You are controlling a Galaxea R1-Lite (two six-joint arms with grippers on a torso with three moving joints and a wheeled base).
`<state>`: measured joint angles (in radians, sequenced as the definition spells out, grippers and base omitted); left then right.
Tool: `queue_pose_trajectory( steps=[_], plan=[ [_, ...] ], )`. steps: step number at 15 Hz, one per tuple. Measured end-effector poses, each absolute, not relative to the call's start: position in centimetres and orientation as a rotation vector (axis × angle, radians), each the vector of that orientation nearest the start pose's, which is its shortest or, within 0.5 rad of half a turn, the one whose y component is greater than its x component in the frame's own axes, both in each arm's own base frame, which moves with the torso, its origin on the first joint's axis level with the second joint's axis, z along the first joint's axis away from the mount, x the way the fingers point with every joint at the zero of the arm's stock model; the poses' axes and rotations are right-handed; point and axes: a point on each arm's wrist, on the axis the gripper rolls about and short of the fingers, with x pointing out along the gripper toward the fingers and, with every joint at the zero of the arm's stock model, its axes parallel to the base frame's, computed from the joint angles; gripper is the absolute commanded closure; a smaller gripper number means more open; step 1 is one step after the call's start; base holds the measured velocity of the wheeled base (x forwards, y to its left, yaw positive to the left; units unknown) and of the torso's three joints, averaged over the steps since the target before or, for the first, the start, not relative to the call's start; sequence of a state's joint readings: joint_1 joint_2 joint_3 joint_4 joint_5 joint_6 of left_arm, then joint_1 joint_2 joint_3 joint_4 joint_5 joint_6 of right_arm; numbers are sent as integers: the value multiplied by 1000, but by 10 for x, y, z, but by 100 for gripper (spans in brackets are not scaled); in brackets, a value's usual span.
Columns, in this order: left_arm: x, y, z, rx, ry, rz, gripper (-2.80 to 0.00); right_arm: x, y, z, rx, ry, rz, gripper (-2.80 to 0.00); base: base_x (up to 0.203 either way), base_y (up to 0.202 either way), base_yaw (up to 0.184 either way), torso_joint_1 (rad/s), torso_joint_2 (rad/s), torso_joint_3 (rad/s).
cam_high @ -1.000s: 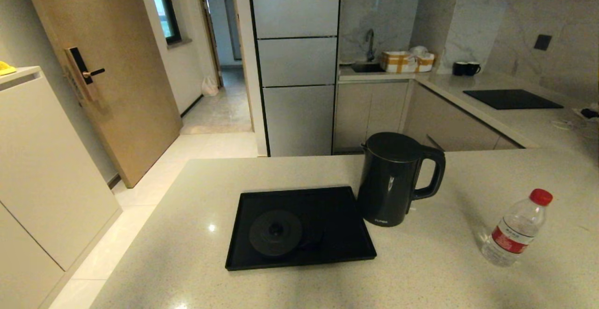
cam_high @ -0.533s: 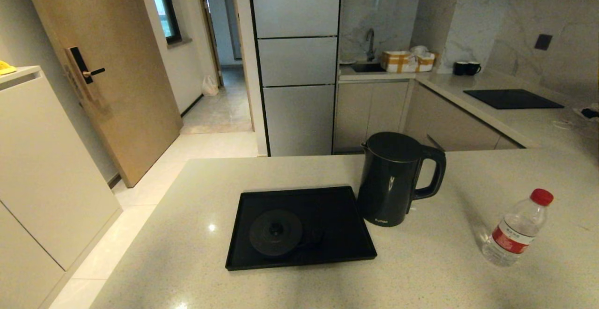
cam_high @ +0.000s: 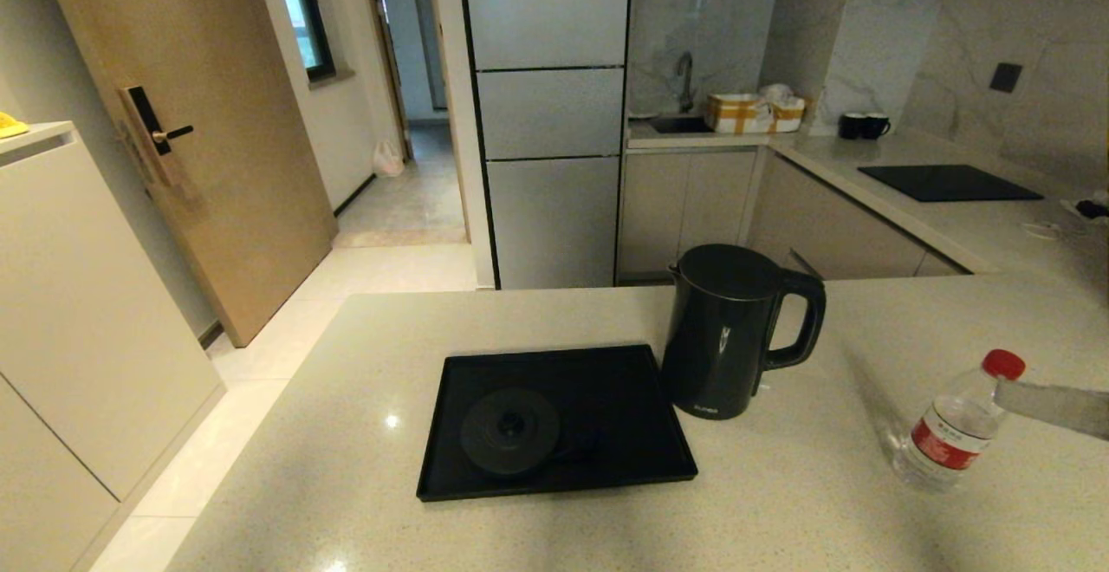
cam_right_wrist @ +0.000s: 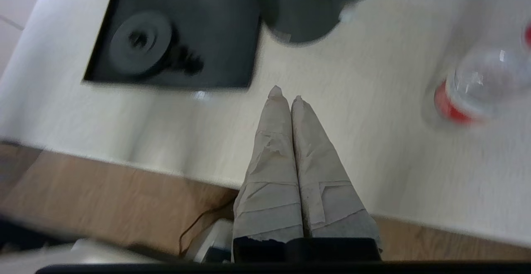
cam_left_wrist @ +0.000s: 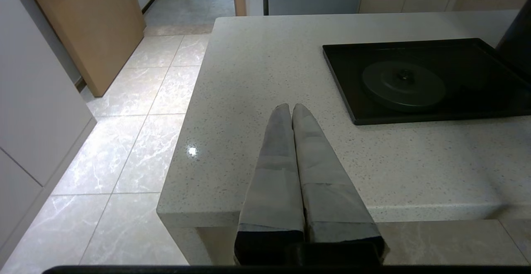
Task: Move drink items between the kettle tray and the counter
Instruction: Return the kettle to its original position
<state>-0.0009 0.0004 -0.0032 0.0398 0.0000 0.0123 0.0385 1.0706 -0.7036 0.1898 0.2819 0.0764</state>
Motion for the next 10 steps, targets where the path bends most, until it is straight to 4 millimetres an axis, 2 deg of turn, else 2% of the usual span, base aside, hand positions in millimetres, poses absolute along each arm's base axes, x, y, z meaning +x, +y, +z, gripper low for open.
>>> queue_pose_trajectory(
  steps=[2, 5, 7, 8, 10],
  plan=[
    [-23, 0, 72, 12, 37, -2, 0, 169, 14, 202, 137, 597, 275, 0, 0, 0, 0, 0, 0, 0],
    [-23, 0, 72, 12, 37, -2, 0, 228, 18, 153, 154, 654, 214, 0, 0, 0, 0, 0, 0, 0],
    [-23, 0, 72, 12, 37, -2, 0, 253, 19, 122, 171, 627, 142, 0, 0, 0, 0, 0, 0, 0],
    [-23, 0, 72, 12, 37, -2, 0, 260, 19, 104, 176, 605, 99, 0, 0, 0, 0, 0, 0, 0],
    [-23, 0, 72, 12, 37, -2, 0, 268, 20, 83, 192, 537, 34, 0, 0, 0, 0, 0, 0, 0]
  ],
)
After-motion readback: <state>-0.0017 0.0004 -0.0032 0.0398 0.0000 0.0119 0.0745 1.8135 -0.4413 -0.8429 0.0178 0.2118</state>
